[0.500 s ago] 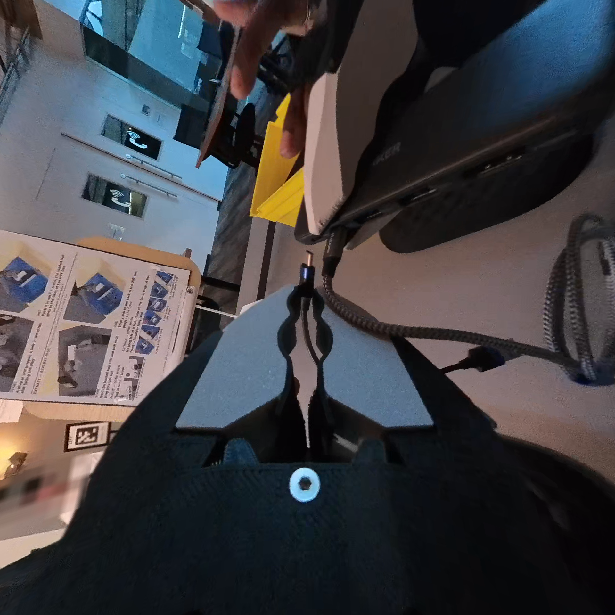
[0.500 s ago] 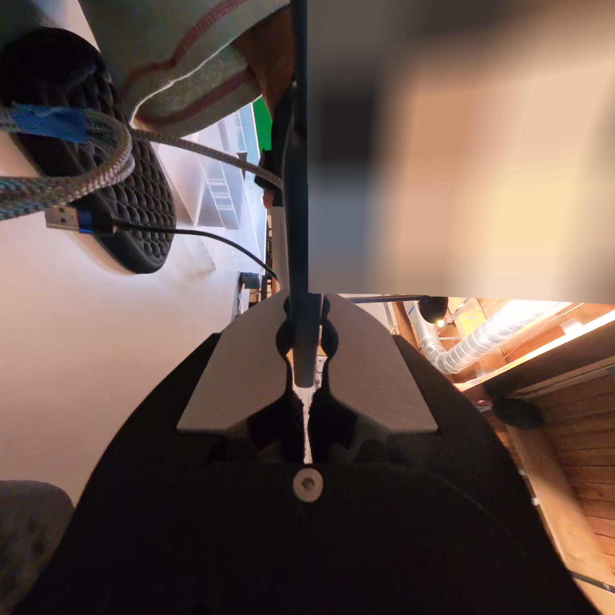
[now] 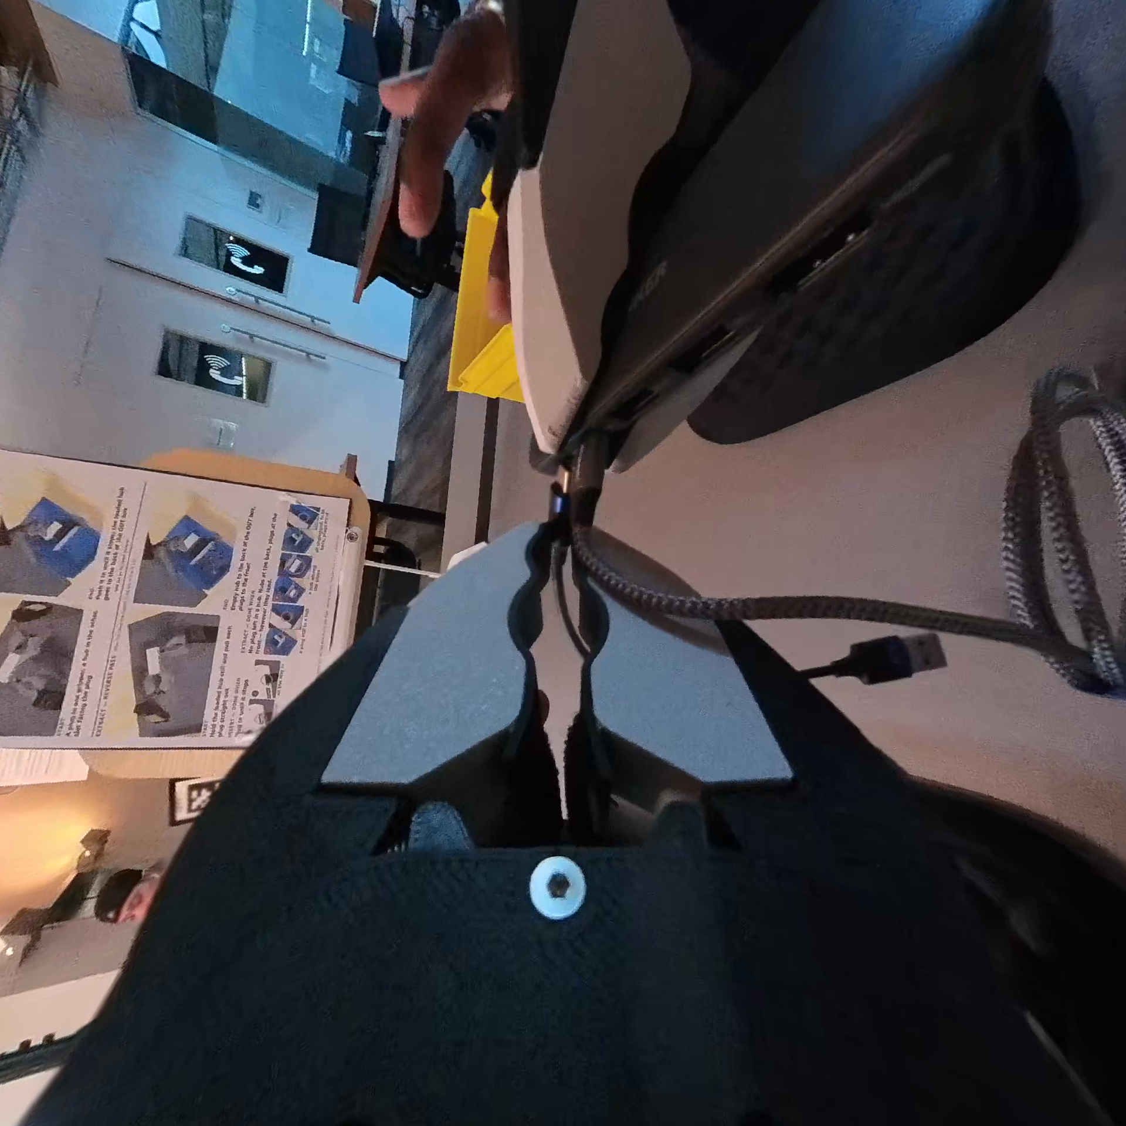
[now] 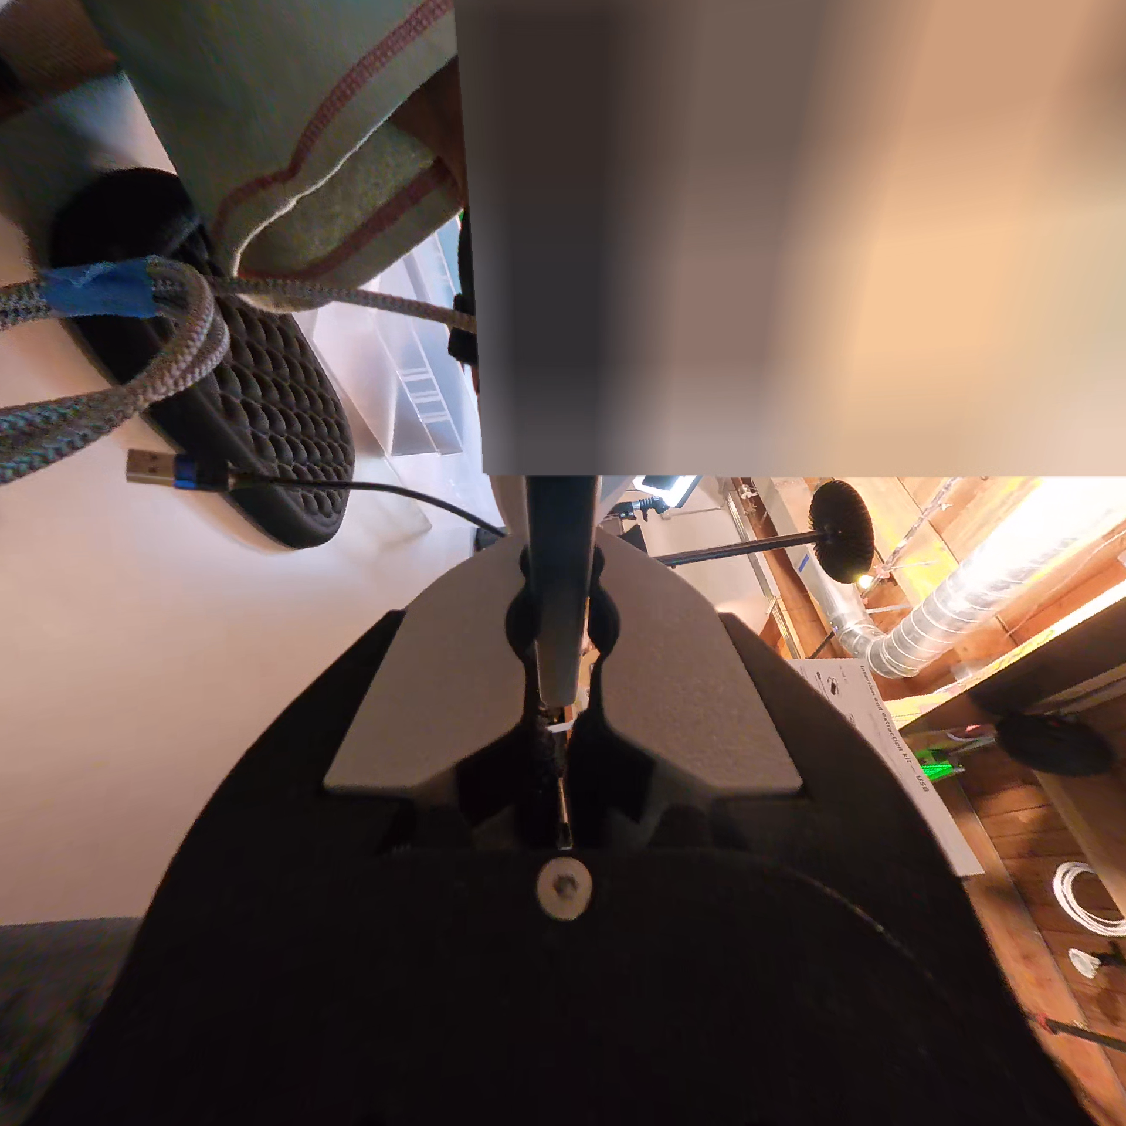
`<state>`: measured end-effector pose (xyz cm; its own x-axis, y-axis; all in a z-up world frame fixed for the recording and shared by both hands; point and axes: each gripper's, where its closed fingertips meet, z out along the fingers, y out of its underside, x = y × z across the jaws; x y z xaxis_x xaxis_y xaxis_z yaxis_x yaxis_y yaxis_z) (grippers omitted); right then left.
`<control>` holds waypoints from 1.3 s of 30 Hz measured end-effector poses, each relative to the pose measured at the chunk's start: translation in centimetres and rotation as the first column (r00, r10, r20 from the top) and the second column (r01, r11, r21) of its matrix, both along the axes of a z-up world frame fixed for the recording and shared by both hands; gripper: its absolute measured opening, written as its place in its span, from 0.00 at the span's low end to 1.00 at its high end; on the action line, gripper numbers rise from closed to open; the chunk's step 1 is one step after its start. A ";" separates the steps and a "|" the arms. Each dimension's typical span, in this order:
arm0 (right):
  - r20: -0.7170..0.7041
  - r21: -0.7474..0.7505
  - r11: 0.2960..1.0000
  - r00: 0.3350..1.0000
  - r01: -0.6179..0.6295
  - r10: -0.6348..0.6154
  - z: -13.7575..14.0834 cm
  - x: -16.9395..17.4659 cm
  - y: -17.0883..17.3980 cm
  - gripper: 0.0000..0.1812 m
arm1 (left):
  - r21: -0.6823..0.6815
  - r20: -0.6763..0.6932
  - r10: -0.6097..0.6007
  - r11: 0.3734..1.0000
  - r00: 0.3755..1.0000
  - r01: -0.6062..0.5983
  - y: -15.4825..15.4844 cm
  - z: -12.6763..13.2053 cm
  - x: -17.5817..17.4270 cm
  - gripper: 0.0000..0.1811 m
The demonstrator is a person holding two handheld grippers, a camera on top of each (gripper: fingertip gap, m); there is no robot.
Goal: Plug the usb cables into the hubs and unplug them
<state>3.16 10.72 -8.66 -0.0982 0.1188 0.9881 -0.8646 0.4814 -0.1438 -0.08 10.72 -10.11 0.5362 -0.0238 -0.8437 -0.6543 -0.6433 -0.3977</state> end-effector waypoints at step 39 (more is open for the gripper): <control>0.123 -0.089 0.981 0.980 0.170 -0.158 -2.2 -3.2 3.8 0.07 | -0.232 0.691 0.488 0.848 0.534 -0.476 -13.5 -10.2 -4.2 0.17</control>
